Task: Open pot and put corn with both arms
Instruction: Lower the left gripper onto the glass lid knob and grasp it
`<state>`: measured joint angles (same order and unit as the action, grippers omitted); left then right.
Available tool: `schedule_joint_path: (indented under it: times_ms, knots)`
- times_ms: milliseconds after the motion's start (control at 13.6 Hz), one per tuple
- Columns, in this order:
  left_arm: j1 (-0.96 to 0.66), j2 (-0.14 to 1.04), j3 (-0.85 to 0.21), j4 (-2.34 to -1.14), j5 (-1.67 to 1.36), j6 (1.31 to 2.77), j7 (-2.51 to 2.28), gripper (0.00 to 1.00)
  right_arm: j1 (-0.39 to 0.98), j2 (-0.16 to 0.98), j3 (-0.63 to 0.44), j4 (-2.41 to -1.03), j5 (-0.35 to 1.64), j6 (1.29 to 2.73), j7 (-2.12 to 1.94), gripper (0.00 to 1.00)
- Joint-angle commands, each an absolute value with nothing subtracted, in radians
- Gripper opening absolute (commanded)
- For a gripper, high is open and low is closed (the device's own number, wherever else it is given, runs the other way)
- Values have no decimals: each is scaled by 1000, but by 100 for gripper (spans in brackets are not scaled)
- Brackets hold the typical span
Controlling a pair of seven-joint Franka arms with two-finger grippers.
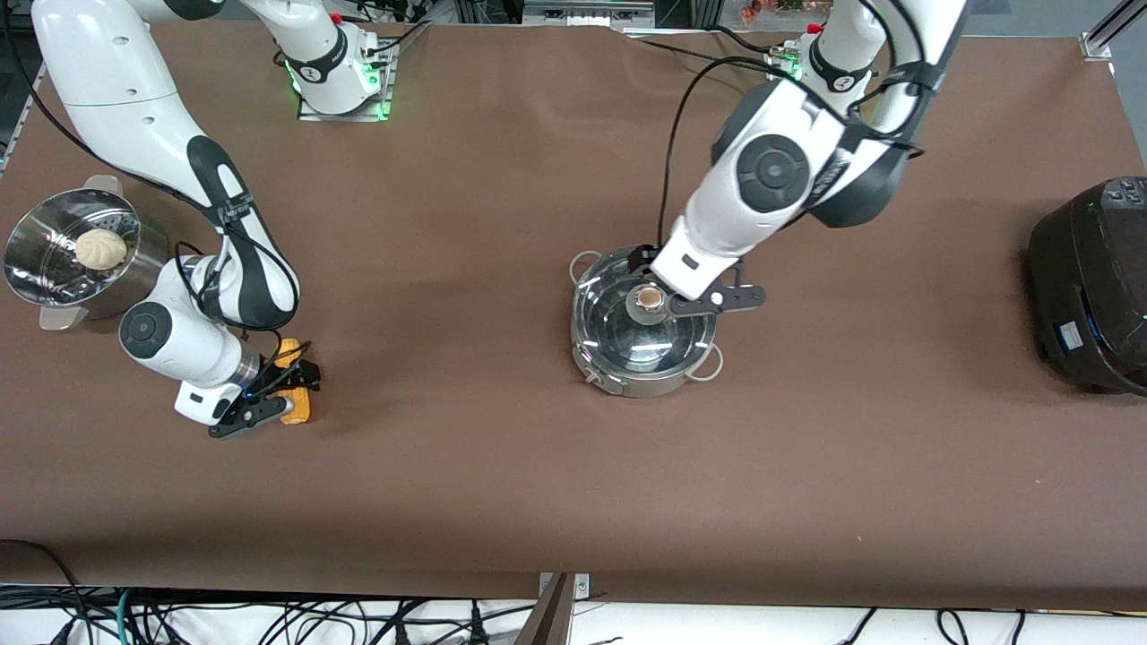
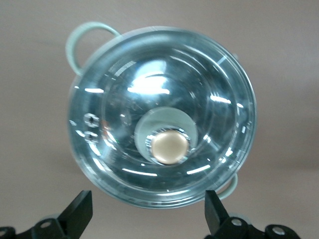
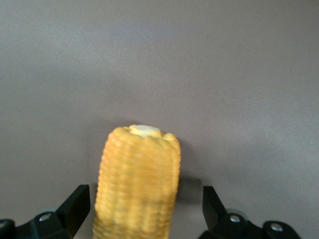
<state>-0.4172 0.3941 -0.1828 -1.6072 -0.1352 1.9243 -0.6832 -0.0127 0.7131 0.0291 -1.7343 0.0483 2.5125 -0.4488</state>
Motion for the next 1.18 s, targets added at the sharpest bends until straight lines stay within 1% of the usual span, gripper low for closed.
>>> schedule_joint_path:
  times_ms: [0, 74, 147, 295, 369, 664, 811, 1032, 1106]
  knots:
    - [-460, 462, -169, -1536, -97, 1924, -728, 99, -21, 703, 40, -1750, 71, 2530, -474, 100]
    - [-471, 474, -169, -1532, -72, 1925, -739, 99, -21, 703, 40, -1750, 71, 2528, -469, 100]
    - [-472, 479, -170, -1532, -46, 1927, -741, 99, -21, 701, 40, -1749, 71, 2525, -466, 89]
    - [-472, 494, -169, -1529, -37, 1945, -741, 99, -20, 696, 40, -1746, 71, 2522, -466, 63]
    - [-472, 505, -167, -1528, -37, 1954, -741, 99, -20, 695, 40, -1746, 71, 2520, -466, 61]
    - [-474, 522, -164, -1526, 1, 1985, -741, 99, -18, 675, 40, -1735, 71, 2470, -465, 63]
    - [-474, 528, -163, -1526, 8, 1985, -741, 99, -18, 660, 40, -1733, 71, 2459, -465, 60]
    - [-474, 532, -161, -1526, 8, 2009, -741, 96, -17, 643, 38, -1723, 71, 2421, -465, 42]
    - [-474, 534, -160, -1526, 8, 2016, -741, 96, -17, 643, 38, -1723, 71, 2421, -465, 41]
